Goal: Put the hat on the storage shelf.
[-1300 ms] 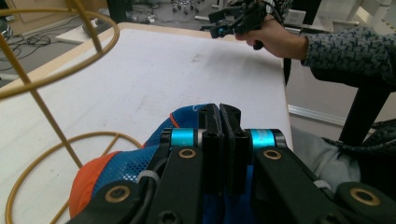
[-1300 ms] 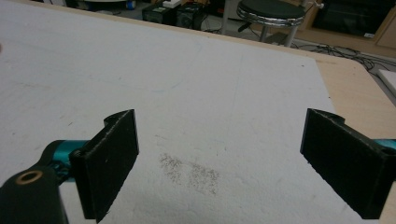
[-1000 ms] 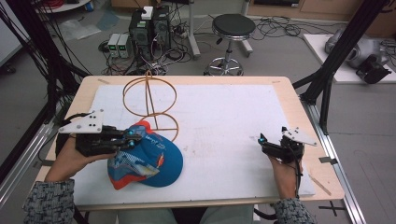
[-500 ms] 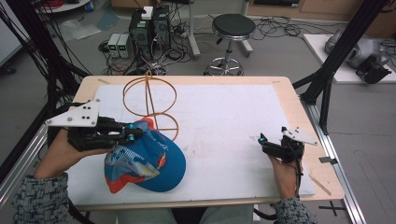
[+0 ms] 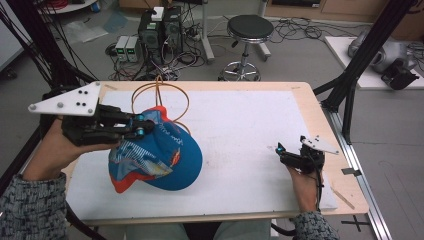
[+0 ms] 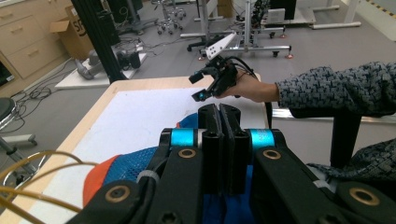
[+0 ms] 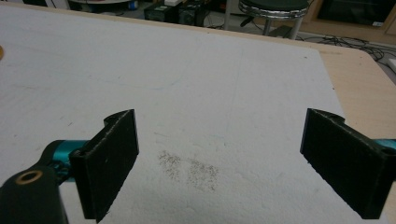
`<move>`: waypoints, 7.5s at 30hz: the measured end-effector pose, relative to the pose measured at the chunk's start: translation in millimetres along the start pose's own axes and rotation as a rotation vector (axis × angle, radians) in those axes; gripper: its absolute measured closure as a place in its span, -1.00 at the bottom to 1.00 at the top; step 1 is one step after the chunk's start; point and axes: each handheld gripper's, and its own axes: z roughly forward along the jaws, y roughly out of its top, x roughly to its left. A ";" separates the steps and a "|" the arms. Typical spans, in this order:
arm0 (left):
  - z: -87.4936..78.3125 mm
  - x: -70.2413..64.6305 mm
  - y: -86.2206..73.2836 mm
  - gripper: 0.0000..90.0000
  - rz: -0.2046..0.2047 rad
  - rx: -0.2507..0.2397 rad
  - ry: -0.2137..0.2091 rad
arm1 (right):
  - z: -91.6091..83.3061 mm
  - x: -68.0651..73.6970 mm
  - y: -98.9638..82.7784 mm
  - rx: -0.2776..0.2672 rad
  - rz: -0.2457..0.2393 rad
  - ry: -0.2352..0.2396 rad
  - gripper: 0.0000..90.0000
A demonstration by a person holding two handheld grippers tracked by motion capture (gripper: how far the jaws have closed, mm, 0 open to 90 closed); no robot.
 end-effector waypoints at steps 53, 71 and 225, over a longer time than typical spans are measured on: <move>6.9 126.6 -17.8 0.94 -0.108 0.063 0.233 | 2.8 -4.5 -2.6 0.036 0.018 0.020 -0.77; 27.1 137.6 -38.6 0.93 -0.101 0.105 0.252 | 3.7 -5.5 -3.5 0.051 0.021 0.027 -0.77; 2.1 -2.8 -242.7 -0.55 -0.374 0.073 0.718 | 8.5 -3.9 -1.6 0.047 0.028 0.032 -0.77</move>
